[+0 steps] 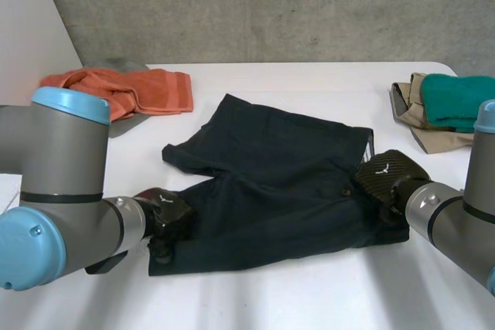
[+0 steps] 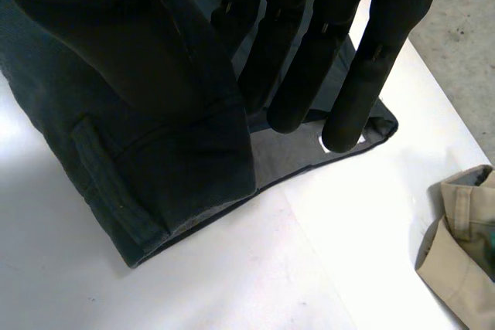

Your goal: Fold the laundry.

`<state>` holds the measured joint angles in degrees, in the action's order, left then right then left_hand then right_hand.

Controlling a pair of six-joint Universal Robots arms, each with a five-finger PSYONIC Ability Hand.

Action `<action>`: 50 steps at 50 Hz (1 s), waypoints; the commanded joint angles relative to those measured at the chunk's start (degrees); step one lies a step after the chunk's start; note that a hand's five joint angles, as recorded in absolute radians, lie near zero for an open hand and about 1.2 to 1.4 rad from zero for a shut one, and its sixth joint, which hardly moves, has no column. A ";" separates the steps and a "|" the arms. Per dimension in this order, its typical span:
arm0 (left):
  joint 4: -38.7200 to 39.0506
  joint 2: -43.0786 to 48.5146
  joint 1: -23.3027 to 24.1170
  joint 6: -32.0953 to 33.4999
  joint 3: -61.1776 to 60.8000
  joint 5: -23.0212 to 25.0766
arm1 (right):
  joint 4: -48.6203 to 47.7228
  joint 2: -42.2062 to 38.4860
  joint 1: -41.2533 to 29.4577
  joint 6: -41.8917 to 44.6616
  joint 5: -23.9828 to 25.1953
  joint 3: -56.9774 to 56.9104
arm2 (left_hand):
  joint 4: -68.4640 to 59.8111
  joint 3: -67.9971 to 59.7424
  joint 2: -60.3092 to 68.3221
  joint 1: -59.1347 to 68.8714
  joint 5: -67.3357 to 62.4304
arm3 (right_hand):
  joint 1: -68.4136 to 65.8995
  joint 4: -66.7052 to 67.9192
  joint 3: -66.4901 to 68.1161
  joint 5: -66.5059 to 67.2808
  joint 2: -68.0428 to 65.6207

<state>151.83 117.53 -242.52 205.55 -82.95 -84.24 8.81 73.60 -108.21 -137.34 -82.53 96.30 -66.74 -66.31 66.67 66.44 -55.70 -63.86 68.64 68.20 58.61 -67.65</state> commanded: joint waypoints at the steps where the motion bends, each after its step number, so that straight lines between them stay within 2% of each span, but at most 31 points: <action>1: -1.97 -2.99 1.96 -0.15 -2.73 0.30 | 4.88 4.34 0.28 1.89 0.61 4.67 | -13.26 -13.69 13.33 13.56 -14.30 | -16.14 11.36 11.80 11.39 -12.35; 4: -3.81 -5.46 2.84 2.39 -5.37 1.09 | 11.21 6.72 1.07 7.85 1.93 9.07 | -13.26 -13.69 13.33 13.56 -14.30 | -16.14 11.36 11.80 11.39 -12.35; 5: -5.73 -6.95 3.36 5.62 -7.21 1.79 | 16.45 7.95 2.12 14.41 3.24 12.30 | -13.26 -13.69 13.33 13.56 -14.30 | -16.14 11.36 11.80 11.39 -12.35; 9: -10.23 -9.15 3.63 14.69 -11.18 3.73 | 23.27 9.98 5.89 27.88 6.67 16.11 | -13.26 -13.69 13.33 13.56 -14.30 | -16.14 11.36 11.80 11.39 -12.35; 12: -11.90 -9.68 3.89 18.56 -11.71 4.52 | 20.48 9.29 5.99 24.69 7.99 15.68 | -13.26 -13.69 13.33 13.56 -14.30 | -16.14 11.36 11.80 11.39 -12.35; 19: -10.59 -8.28 4.69 16.56 -5.92 2.16 | 13.35 5.68 5.73 17.47 6.42 10.23 | -13.26 -13.69 13.33 13.56 -14.30 | -16.14 11.36 11.80 11.39 -12.35; 23: -7.34 -6.00 4.69 14.19 1.98 -0.74 | 8.43 4.19 4.68 13.69 4.93 6.54 | -13.26 -13.69 13.33 13.56 -14.30 | -16.14 11.36 11.80 11.39 -12.35; 27: -0.32 -1.96 4.43 11.29 11.56 -3.38 | 1.67 1.38 4.59 9.47 1.85 2.50 | -13.26 -13.69 13.33 13.56 -14.30 | -16.14 11.36 11.80 11.39 -12.35; 28: 3.18 0.57 3.90 10.50 15.84 -3.91 | -0.96 -0.37 4.59 7.90 0.37 0.58 | -13.26 -13.69 13.33 13.56 -14.30 | -16.14 11.36 11.80 11.39 -12.35; 32: 8.82 7.86 3.72 9.35 27.44 -4.35 | -7.03 -4.94 4.41 4.55 -4.20 -5.22 | -13.26 -13.69 13.33 13.56 -14.30 | -16.14 11.36 11.80 11.39 -12.35; 36: 10.15 16.47 4.16 8.73 40.62 -4.62 | -13.17 -9.77 3.89 1.65 -8.86 -10.93 | -13.26 -13.69 13.33 13.56 -14.30 | -16.14 11.36 11.80 11.39 -12.35; 43: 11.29 32.47 5.13 9.70 61.64 -6.90 | -27.31 -18.56 2.83 0.15 -12.21 -18.15 | -13.26 -13.69 13.33 13.56 -14.30 | -16.14 11.36 11.80 11.39 -12.35; 46: 11.73 36.01 5.30 10.31 65.88 -7.25 | -31.73 -21.30 2.74 0.23 -12.22 -19.39 | -13.26 -13.69 13.33 13.56 -14.30 | -16.14 11.36 11.80 11.39 -12.35; 47: 12.08 37.58 5.39 10.23 67.20 -7.08 | -34.62 -23.22 2.48 0.49 -12.57 -20.09 | 15.54 15.10 -15.46 -15.23 14.49 | 20.35 -25.14 -24.69 -25.10 24.15; 48: 12.35 38.04 5.39 10.14 67.39 -6.82 | -35.69 -24.02 2.39 0.67 -12.83 -20.44 | 39.97 39.53 -39.90 -39.67 38.92 | 43.53 -48.32 -47.87 -48.28 47.33; 49: 12.87 38.13 5.48 10.05 67.30 -6.38 | -36.83 -24.81 2.22 0.67 -13.27 -20.79 | 56.74 56.31 -56.67 -56.44 55.70 | 53.86 -58.64 -58.20 -58.61 57.65; 50: 13.57 38.13 5.57 9.79 67.13 -6.11 | -37.80 -25.43 2.13 0.85 -13.71 -21.15 | 56.74 56.31 -56.67 -56.44 55.70 | 53.86 -58.64 -58.20 -58.61 57.65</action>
